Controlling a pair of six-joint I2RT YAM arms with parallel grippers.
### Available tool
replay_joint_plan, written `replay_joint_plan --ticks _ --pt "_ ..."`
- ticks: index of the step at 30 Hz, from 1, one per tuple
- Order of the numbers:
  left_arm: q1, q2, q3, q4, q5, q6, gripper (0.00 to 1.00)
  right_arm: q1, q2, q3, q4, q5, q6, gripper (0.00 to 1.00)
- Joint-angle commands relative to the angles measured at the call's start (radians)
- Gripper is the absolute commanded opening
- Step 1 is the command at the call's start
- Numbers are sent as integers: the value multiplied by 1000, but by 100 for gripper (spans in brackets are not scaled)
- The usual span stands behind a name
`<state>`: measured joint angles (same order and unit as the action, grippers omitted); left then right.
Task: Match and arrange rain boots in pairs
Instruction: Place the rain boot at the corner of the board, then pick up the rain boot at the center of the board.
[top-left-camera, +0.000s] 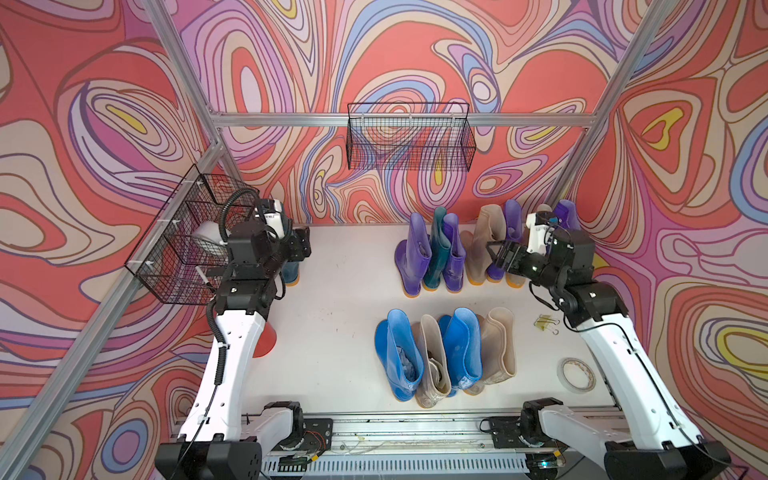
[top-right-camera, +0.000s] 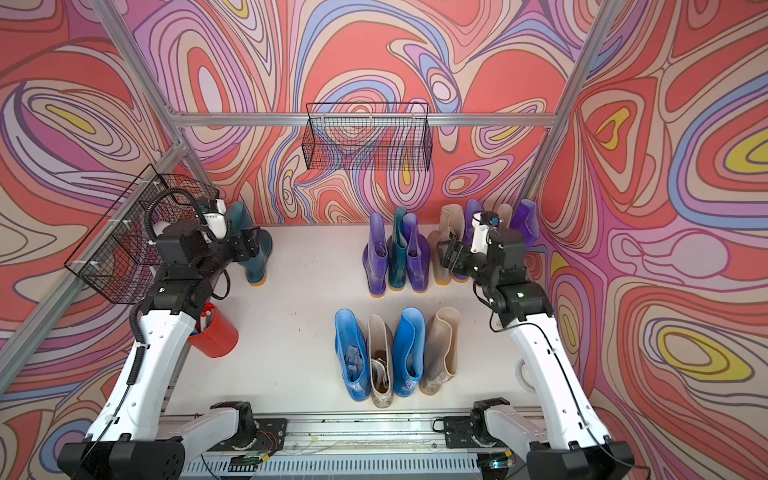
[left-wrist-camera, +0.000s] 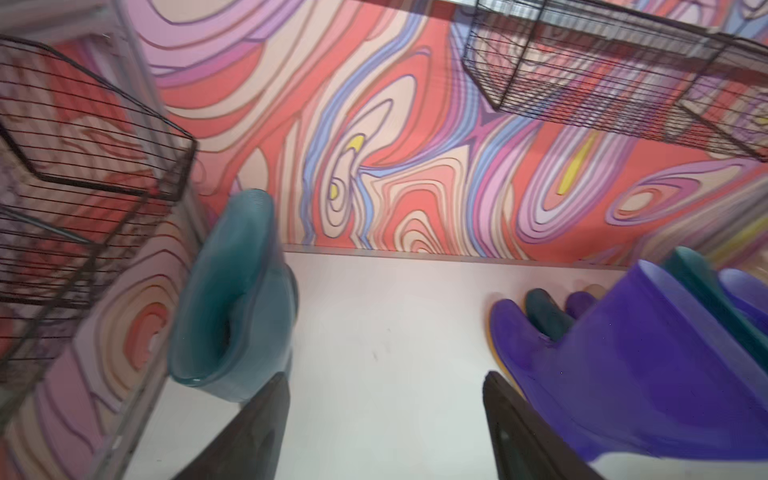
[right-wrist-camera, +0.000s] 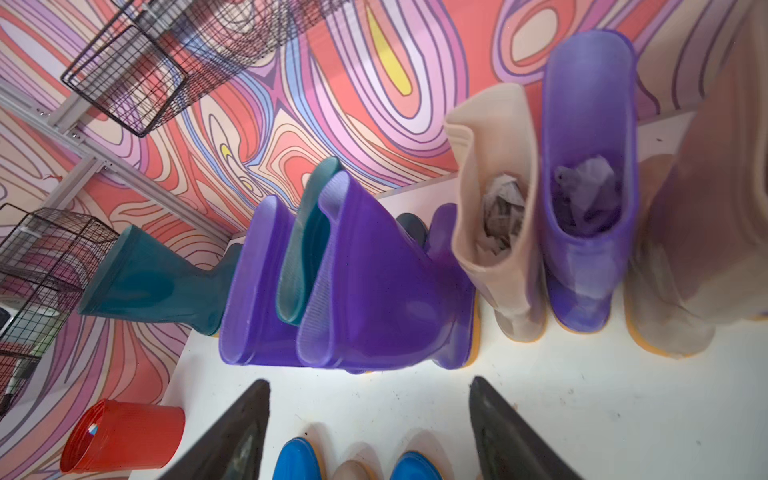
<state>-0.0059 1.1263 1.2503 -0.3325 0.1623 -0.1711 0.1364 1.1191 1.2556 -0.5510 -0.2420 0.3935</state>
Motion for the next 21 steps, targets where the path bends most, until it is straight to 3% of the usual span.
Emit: replay_joint_plan --ticks 1,10,21 --pt "-51 -12 29 -88 46 -101 73 70 105 99 -53 45 -33 74" --pt "-227 -36 28 -187 -19 -139 74 232 404 399 -159 211 -75 67" --pt "-275 -63 -18 -220 -2 -165 73 301 559 546 -210 266 -90 60"
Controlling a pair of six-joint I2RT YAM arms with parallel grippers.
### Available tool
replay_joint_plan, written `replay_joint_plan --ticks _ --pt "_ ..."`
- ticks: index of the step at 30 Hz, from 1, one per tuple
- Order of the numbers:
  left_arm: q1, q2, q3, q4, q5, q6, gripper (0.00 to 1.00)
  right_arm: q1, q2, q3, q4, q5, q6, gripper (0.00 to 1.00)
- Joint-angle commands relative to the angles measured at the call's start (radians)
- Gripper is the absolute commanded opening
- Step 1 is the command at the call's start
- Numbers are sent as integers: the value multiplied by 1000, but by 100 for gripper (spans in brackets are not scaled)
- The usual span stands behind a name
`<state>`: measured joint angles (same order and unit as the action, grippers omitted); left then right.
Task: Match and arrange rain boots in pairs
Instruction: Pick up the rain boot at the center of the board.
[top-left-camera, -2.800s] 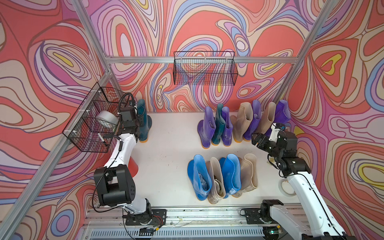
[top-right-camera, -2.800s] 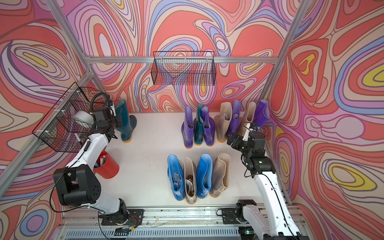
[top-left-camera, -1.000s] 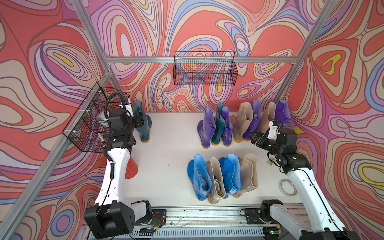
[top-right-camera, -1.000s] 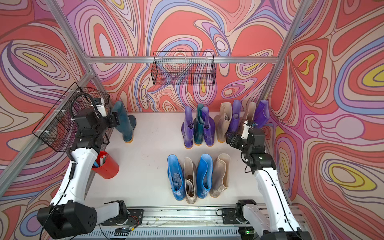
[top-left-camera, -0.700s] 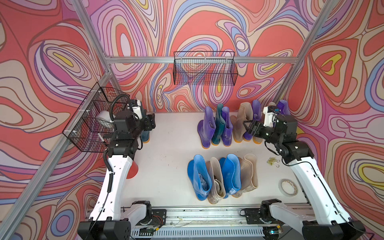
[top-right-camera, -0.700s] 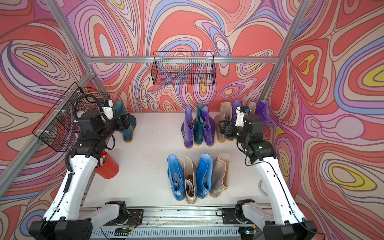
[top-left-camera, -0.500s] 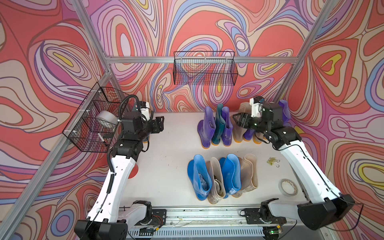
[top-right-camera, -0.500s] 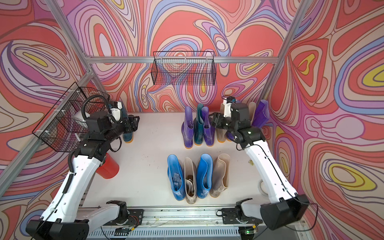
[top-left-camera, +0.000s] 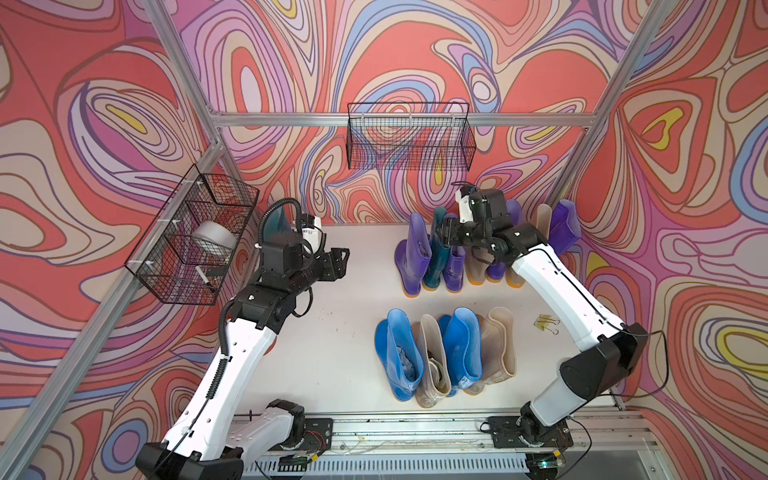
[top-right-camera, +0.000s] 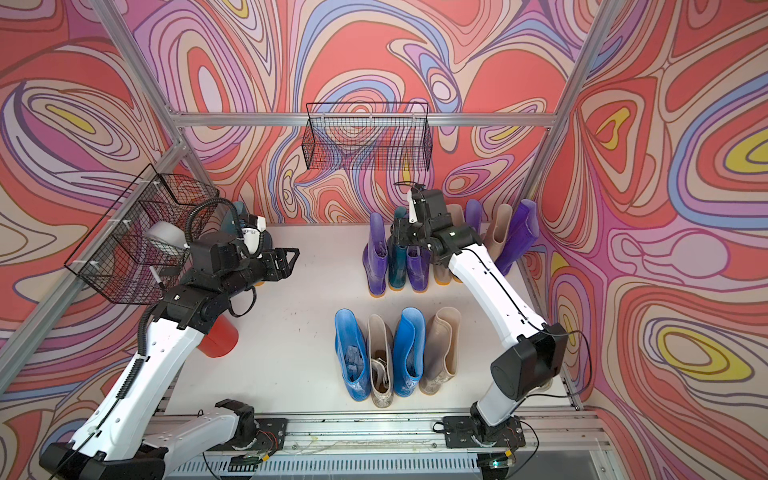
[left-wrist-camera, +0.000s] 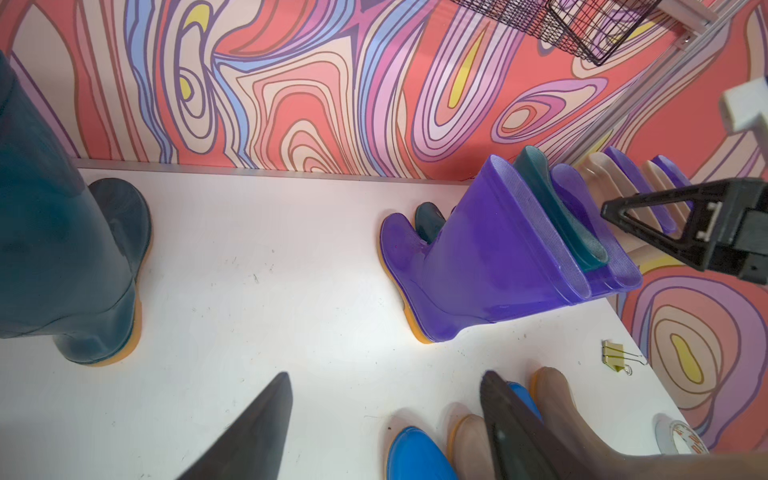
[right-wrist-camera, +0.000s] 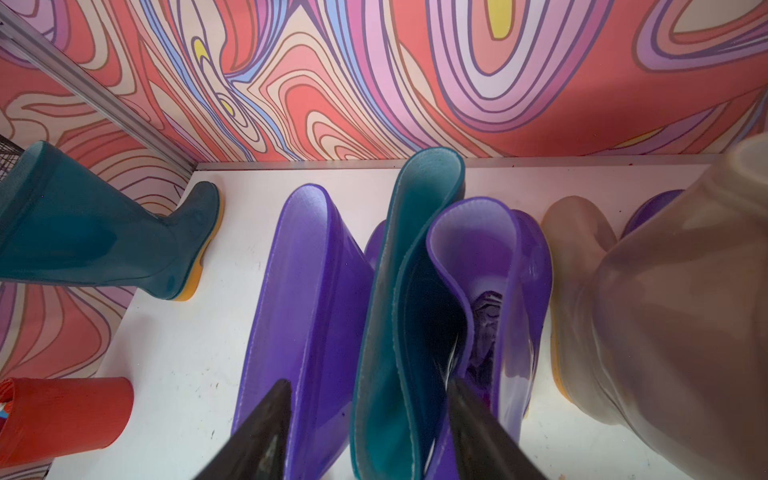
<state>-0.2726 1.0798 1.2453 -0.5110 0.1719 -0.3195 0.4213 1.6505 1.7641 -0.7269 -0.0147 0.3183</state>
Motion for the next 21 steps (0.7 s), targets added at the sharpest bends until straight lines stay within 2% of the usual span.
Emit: replay_joint_plan --ticks 1,5,16,21 --pt "-8 -14 -13 -44 -7 -16 73 18 40 48 -40 42 -14 59" --pt "-10 -16 -15 -43 14 -15 73 25 86 85 -63 47 -14 54" --pt "-11 -19 -27 -43 30 -4 73 48 115 110 -118 120 8 48" --pt "-11 -23 -26 -43 34 -3 73 54 172 135 -149 133 8 46"
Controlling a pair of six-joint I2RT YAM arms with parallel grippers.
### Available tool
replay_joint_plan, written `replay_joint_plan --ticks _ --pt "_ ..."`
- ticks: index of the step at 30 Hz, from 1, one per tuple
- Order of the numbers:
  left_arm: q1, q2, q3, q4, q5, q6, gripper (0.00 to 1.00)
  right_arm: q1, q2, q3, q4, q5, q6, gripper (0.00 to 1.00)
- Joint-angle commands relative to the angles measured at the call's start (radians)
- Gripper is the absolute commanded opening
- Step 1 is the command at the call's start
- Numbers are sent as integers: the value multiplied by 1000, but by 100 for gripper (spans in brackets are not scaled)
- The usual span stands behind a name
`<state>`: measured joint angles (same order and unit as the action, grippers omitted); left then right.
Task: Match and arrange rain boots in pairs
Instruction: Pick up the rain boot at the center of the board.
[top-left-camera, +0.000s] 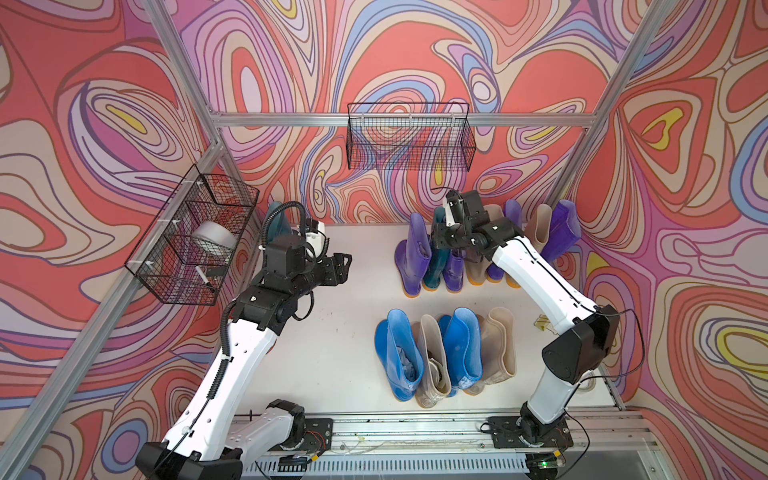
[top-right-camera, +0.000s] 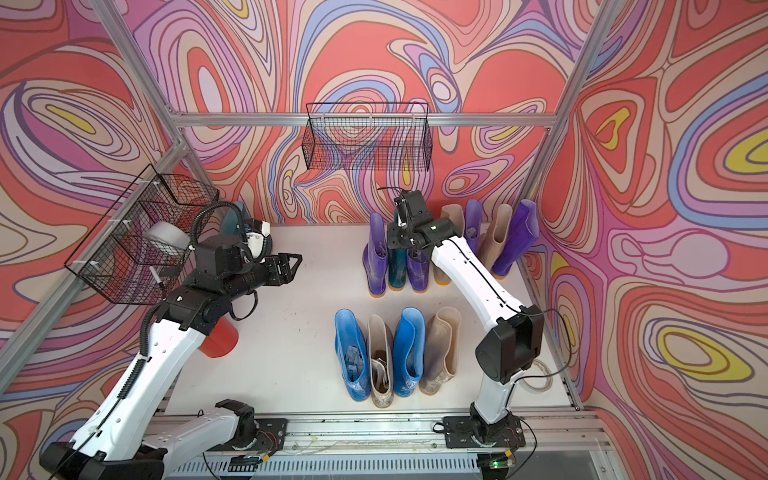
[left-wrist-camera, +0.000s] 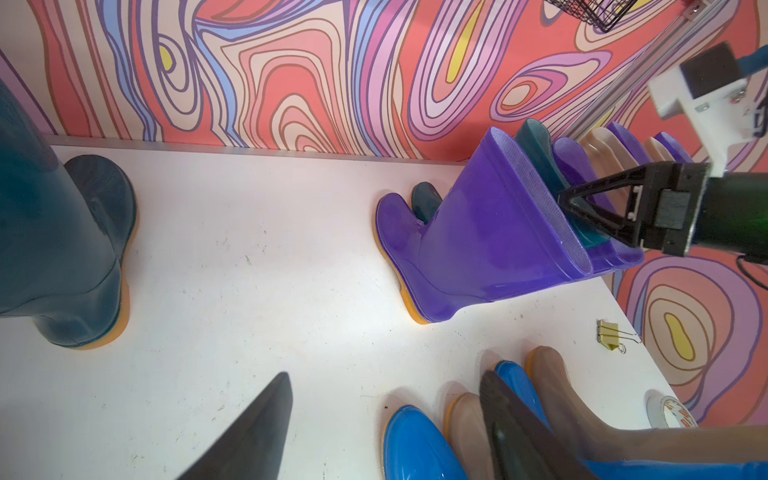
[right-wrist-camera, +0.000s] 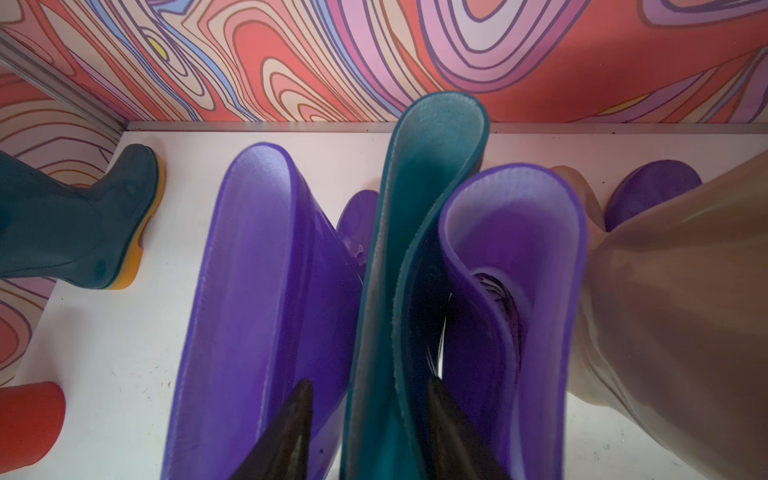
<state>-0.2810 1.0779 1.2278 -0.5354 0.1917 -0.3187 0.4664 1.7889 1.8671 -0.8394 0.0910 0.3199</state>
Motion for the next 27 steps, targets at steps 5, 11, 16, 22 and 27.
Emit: replay_joint_plan --ticks 5,11,16,22,27 --pt "-2 -29 -19 -15 18 -11 74 13 73 71 -64 54 8 46" --pt "-3 -36 -29 -17 20 -16 74 12 112 105 -94 80 16 45" --pt "-2 -36 -27 -16 17 -11 74 13 137 127 -120 100 15 43" --pt "-3 -28 -24 -14 17 -8 74 13 158 151 -134 92 3 33" --pt "-3 -24 -25 -14 20 -14 74 13 161 184 -133 82 -17 13"
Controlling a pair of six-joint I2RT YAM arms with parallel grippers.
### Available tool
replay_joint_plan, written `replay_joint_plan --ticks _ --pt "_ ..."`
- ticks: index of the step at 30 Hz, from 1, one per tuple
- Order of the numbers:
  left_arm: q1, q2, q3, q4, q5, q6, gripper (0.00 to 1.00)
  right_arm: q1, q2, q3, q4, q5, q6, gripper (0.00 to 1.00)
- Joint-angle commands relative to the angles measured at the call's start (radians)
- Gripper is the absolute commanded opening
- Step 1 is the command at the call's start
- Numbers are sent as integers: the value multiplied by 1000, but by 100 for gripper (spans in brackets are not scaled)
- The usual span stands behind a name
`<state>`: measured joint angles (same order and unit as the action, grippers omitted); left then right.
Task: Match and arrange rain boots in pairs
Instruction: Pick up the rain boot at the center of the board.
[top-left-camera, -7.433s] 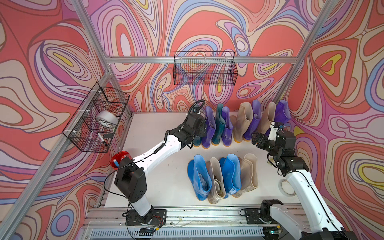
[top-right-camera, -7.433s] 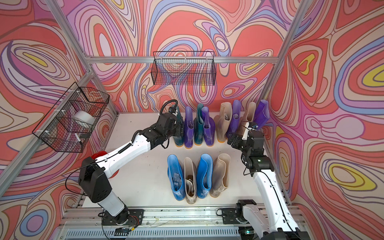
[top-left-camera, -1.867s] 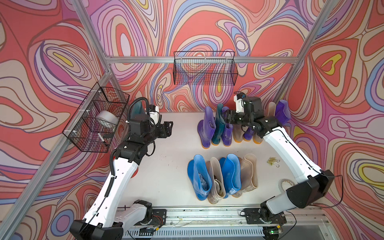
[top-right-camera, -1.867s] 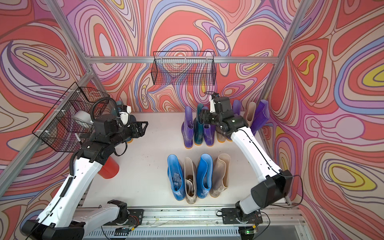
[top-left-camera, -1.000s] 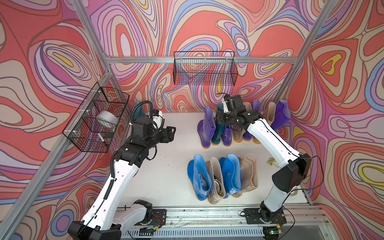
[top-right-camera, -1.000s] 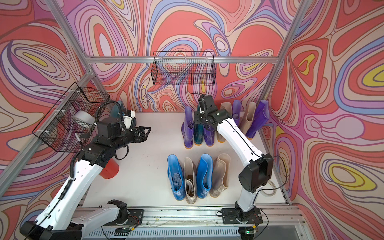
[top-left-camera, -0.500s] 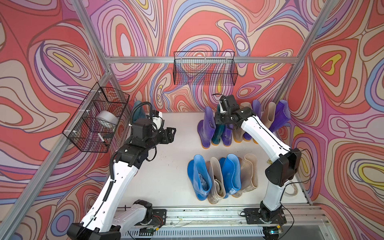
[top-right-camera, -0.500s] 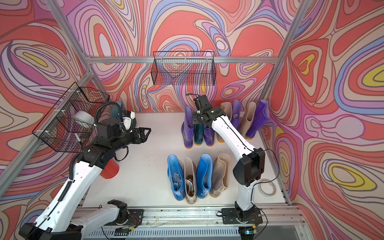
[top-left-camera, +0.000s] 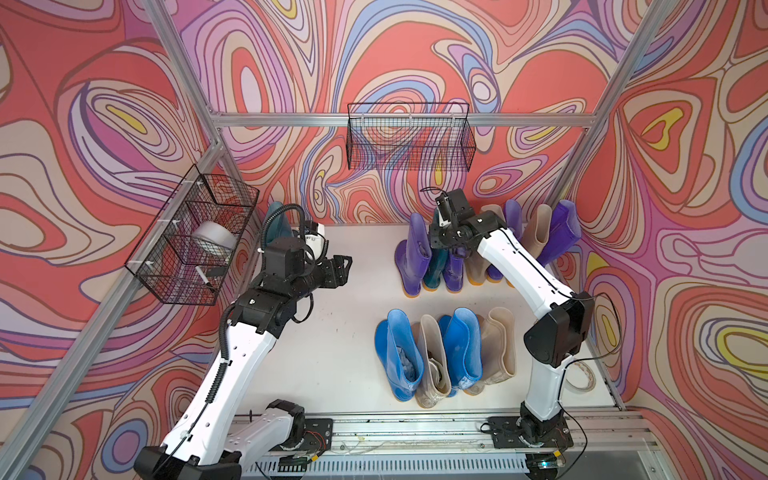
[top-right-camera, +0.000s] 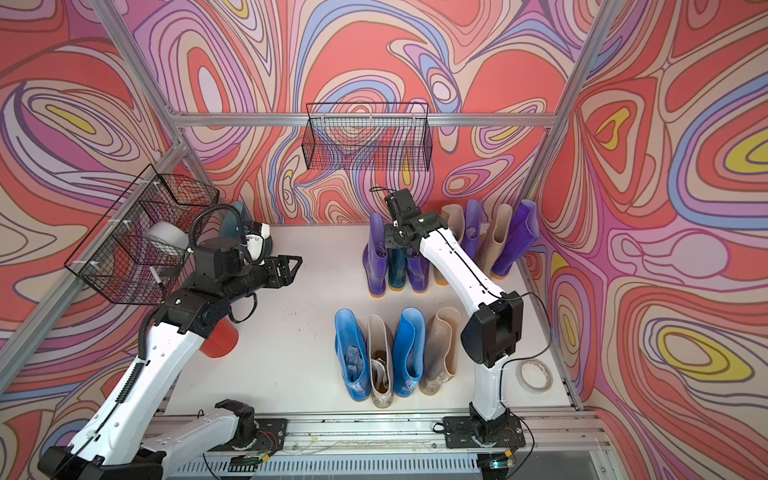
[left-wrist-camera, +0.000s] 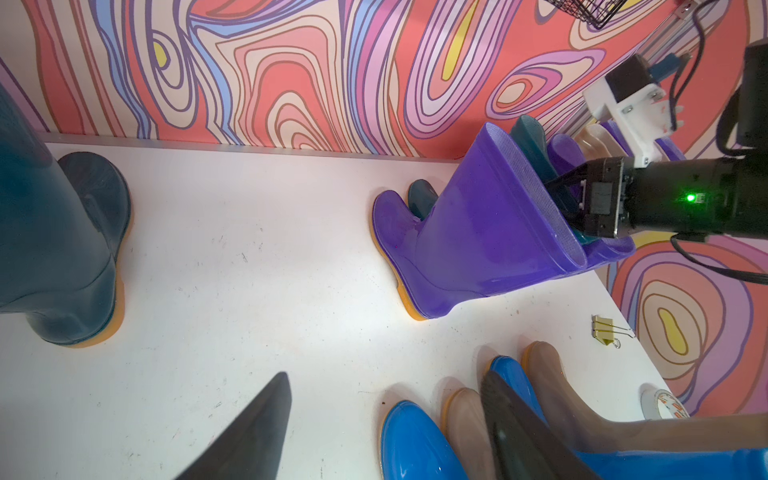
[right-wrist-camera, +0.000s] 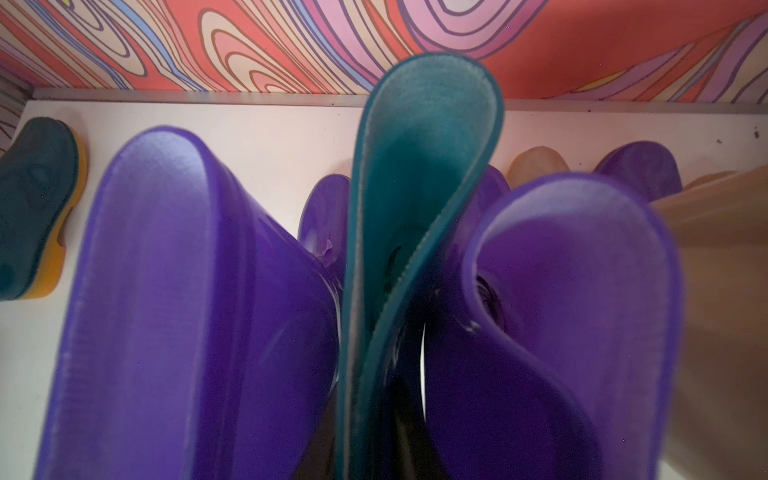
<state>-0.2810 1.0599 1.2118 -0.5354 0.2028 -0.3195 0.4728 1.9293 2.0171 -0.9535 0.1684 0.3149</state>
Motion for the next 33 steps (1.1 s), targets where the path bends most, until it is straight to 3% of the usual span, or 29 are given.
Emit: replay_joint_plan --ticks 1,8,33 --pt "-3 -9 -11 -14 10 -13 74 6 22 46 -24 3 -17 8" --pt "-2 -21 -26 -11 9 -15 74 6 9 78 -7 3 -39 0" --pt "-3 -11 -25 9 36 -21 74 6 -74 206 88 48 -102 0"
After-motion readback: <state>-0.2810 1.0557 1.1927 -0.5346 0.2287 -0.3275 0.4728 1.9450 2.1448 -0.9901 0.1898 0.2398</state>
